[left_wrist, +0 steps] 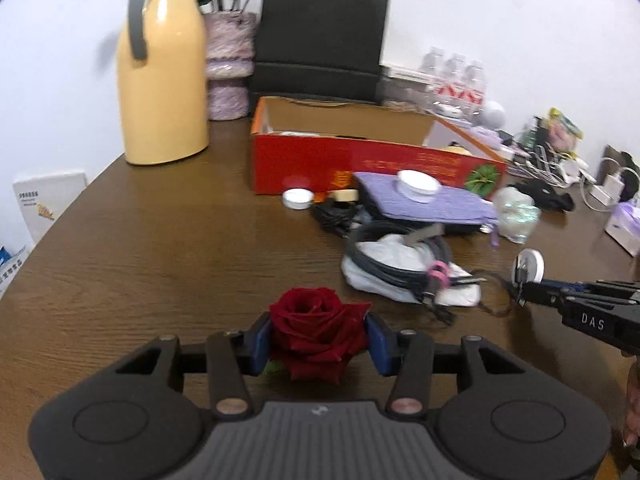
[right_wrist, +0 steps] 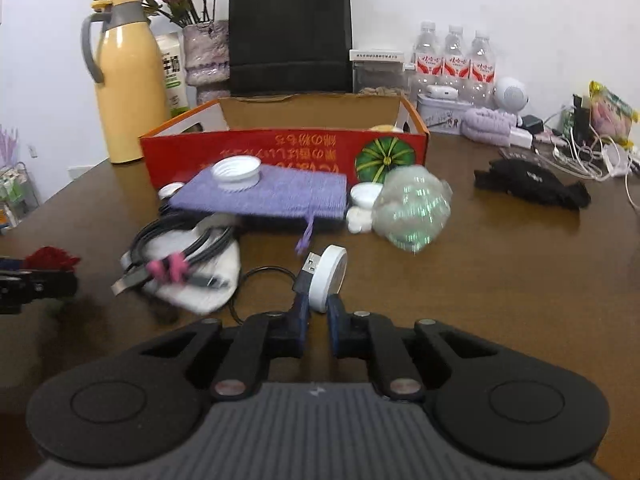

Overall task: Organize objects
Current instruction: 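Grasp the red rose with the left tool while the right grasps a white cap, then carry the rose and cap into the box and release both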

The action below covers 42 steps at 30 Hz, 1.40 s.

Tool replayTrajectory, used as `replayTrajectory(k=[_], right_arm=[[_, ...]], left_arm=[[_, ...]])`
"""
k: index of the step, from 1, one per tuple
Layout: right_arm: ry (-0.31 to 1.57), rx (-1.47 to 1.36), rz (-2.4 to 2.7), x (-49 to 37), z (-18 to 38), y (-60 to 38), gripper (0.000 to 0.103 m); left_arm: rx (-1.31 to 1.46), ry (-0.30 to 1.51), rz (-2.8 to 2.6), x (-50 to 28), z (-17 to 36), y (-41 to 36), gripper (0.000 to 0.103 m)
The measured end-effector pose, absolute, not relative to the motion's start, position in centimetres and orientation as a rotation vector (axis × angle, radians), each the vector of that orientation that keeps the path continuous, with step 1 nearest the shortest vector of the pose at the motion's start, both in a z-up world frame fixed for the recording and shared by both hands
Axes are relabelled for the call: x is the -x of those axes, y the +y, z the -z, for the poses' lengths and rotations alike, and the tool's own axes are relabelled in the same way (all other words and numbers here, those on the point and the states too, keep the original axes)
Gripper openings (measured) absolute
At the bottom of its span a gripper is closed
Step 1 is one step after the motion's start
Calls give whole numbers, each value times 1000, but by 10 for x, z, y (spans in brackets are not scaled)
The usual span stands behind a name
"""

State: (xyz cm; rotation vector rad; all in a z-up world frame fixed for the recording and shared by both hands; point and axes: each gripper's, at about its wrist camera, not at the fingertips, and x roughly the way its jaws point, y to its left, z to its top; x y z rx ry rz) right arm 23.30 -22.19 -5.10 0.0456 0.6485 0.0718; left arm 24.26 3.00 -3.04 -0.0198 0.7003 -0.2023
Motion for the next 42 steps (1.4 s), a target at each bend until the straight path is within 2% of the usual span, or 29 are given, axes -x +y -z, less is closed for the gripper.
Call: replayTrajectory(k=[1, 6, 9, 16, 18, 20, 25, 32, 42], right_arm=[[649, -50, -66, -229, 49, -223, 15], [548, -2, -31, -215, 31, -220, 49], [502, 9, -80, -233, 19, -212, 62], [531, 59, -211, -340, 23, -169, 61], [578, 55, -210, -360, 31, -161, 42], [575, 9, -204, -361, 32, -162, 41], [495, -5, -193, -299, 18, -172, 41], [540, -5, -210, -191, 10, -188, 41], [495, 9, -185, -154, -3, -189, 41]], left_arm=[[15, 696, 208, -241, 29, 27, 47], [7, 681, 213, -242, 26, 20, 47], [-12, 656, 222, -250, 22, 19, 47], [-41, 576, 199, -299, 4, 20, 47], [-34, 569, 189, -309, 1, 22, 47], [-24, 567, 184, -312, -1, 24, 47], [-20, 578, 193, -290, 1, 27, 47], [6, 659, 252, -220, 10, 25, 47], [-14, 602, 249, -192, -13, 19, 47]])
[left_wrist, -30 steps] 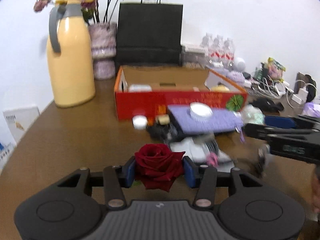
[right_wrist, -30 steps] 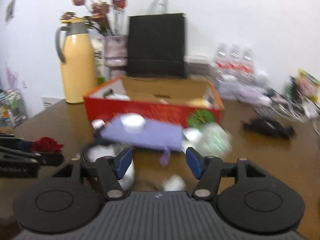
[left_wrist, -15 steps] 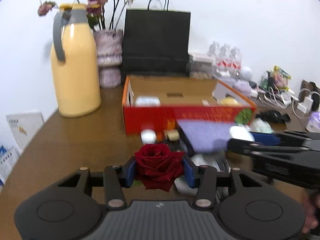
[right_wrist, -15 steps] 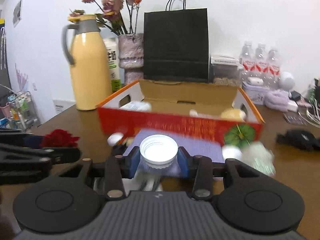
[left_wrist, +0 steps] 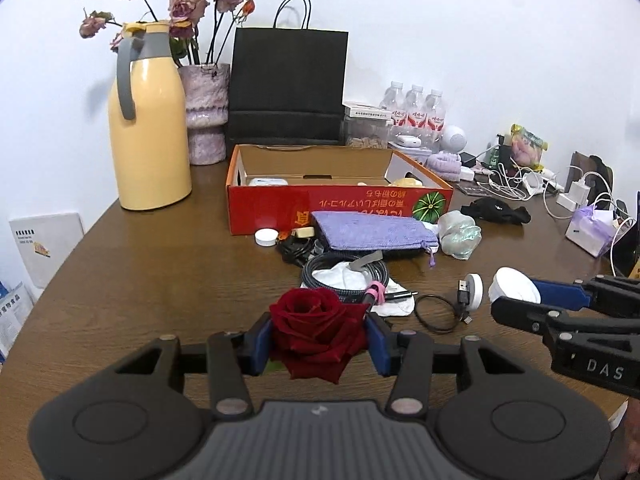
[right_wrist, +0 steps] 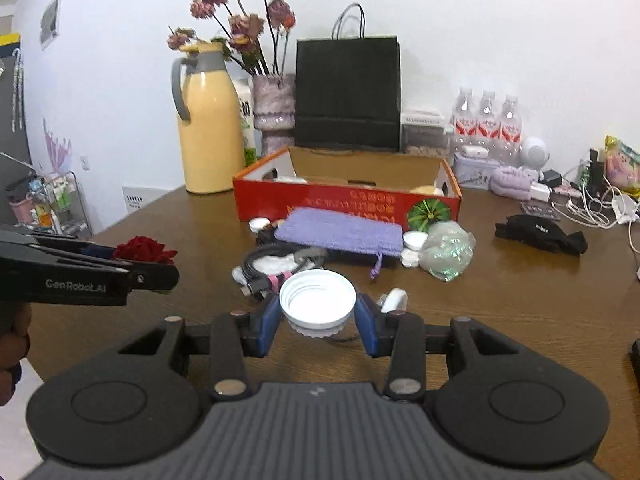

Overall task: Organize objects
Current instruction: 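Carry the rose and cap into the box and release both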

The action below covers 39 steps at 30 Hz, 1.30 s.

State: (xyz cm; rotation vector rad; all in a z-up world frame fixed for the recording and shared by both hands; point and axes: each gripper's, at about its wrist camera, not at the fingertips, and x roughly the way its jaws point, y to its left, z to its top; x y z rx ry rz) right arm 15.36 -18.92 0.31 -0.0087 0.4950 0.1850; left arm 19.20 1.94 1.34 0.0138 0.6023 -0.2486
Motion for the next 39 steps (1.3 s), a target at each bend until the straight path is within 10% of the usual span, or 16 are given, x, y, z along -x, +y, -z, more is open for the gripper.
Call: replayTrajectory(k=[16, 29, 33, 39], right_arm=[[519, 29, -348, -351, -79, -217, 41], [922, -221, -219, -633, 16, -187, 44], [893, -360, -285, -638, 17, -200, 78], [816, -315, -264, -612, -21, -212, 78]], left_arm=[[-64, 556, 288, -407, -84, 20, 48], [-44, 883, 76, -638, -3, -8, 50], [38, 841, 136, -631, -14, 0, 80], [13, 716, 145, -588, -53, -3, 82]])
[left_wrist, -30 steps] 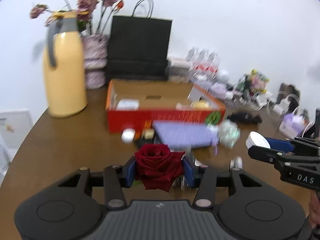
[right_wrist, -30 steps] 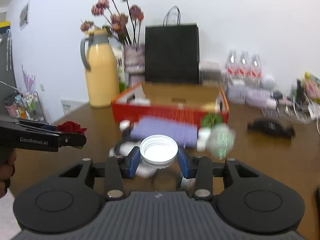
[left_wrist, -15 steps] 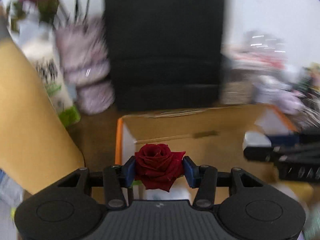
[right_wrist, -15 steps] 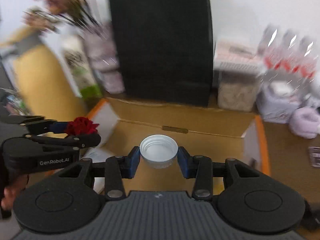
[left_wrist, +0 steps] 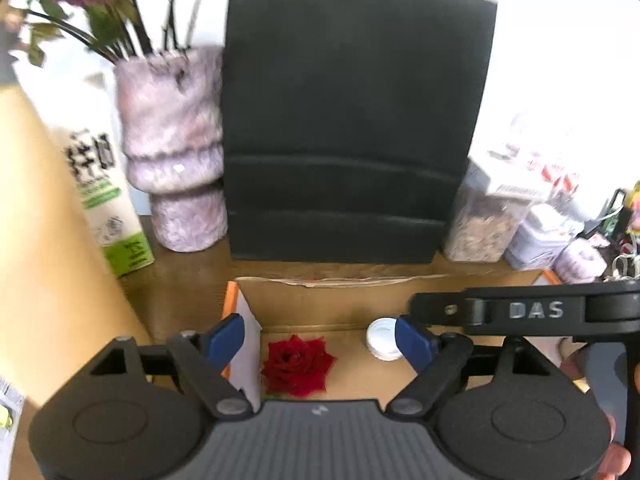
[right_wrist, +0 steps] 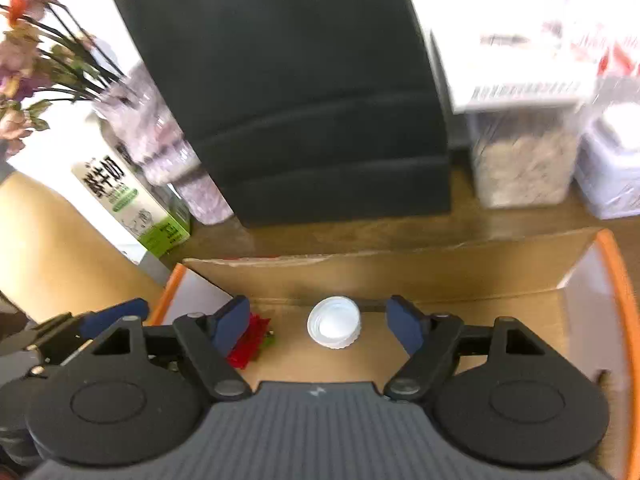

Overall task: Organize objects
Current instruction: 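Carry the rose and cap into the box and release both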

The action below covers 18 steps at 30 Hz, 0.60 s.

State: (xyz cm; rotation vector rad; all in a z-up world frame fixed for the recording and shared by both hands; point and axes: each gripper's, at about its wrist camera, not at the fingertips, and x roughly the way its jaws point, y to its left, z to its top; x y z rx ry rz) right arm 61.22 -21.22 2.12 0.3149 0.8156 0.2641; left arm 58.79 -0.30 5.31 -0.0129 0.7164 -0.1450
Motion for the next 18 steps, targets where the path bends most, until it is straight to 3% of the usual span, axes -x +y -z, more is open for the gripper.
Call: replayTrajectory(k=[4, 11, 14, 18], right_arm=[[787, -214, -232, -559, -57, -231, 79], [694, -134, -294, -402, -90, -257, 96], [610, -56, -295, -320, -90, -259, 103], [502, 42, -262, -216, -75, -252, 103]], left_arm=[[-6, 692, 133, -539, -86, 1, 85], [-58, 661, 267, -389, -113, 12, 96], [-90, 621, 336, -307, -106, 14, 98], [-108, 558, 366, -209, -82, 15, 101]])
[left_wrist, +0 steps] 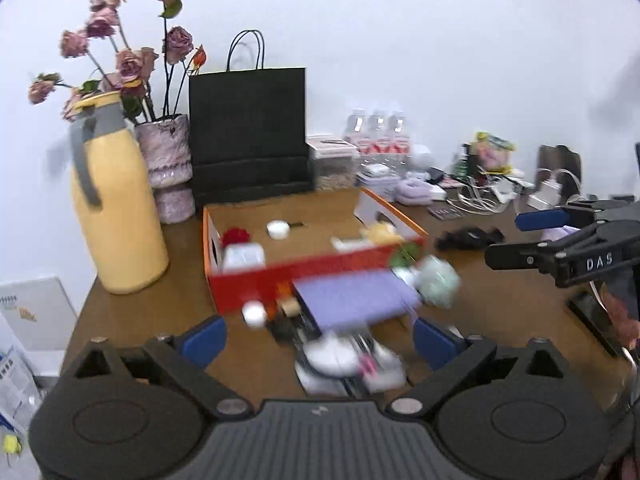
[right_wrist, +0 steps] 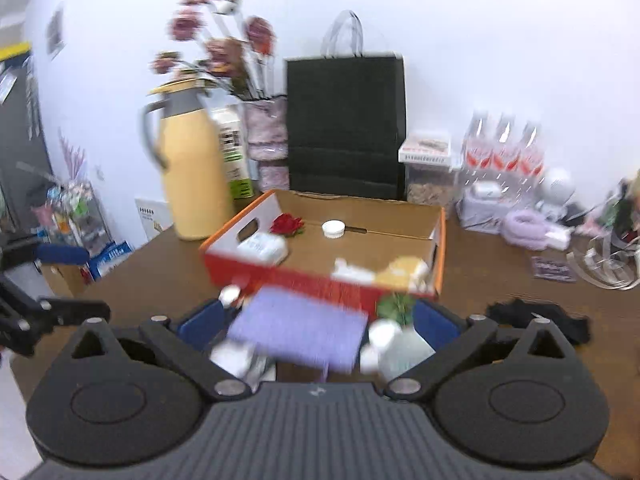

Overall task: Organize objects
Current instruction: 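Carry the rose and cap into the box and release both, then grasp the black cable with the left tool while the right grasps the plastic bag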

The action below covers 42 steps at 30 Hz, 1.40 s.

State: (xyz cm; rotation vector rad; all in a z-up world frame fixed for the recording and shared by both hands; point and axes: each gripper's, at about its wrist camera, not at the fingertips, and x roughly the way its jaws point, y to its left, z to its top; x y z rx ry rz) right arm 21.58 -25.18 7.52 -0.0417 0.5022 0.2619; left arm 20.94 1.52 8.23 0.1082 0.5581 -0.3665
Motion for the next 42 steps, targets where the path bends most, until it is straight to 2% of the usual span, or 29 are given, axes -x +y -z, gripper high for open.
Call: replayTrajectory(k=[5, 10, 17, 19, 22, 24, 27, 30, 31, 34, 35, 36, 37, 38, 39, 42], right_arm=[[503, 74, -178, -126, -36, -241, 103], [564, 121, -156, -88, -18, -242, 103], [524, 69, -48, -103, -18, -252, 103], [518, 73, -36, -116, -14, -256, 103], [499, 91, -19, -146, -12, -261, 103], [486, 93, -11, -172, -11, -266, 97], [477, 95, 40, -220, -10, -273, 85], [505, 32, 25, -271, -2, -284, 80], [525, 15, 18, -286, 2, -287, 78], [593, -13, 12, -325, 19, -290, 62], [617, -6, 25, -335, 26, -287, 54], [633, -2, 31, -343, 31, -286, 51], [643, -8, 27, -348, 37, -285, 51], [651, -20, 19, -350, 42, -285, 46], [648, -31, 21, -352, 46, -284, 44], [627, -41, 31, -349, 47, -285, 37]], left_arm=[[-62, 584, 300, -142, -54, 24, 101], [-87, 594, 244, -129, -44, 35, 101], [-2, 618, 207, -163, -24, 43, 98], [-48, 588, 182, -178, -14, 39, 89], [-58, 593, 179, -209, -12, 37, 85], [-12, 560, 207, -235, -15, 37, 85], [-34, 552, 199, -275, -11, 25, 79], [-66, 588, 218, -319, 3, 12, 75], [-72, 614, 232, -334, 8, 9, 70], [-80, 677, 258, -367, 26, 5, 69], [-89, 695, 267, -375, 31, 3, 69], [-87, 706, 275, -381, 36, 3, 68], [-73, 715, 276, -387, 39, 3, 60], [-64, 733, 288, -391, 43, 3, 53], [-48, 748, 308, -394, 46, 5, 41], [-60, 733, 293, -390, 47, 4, 37]])
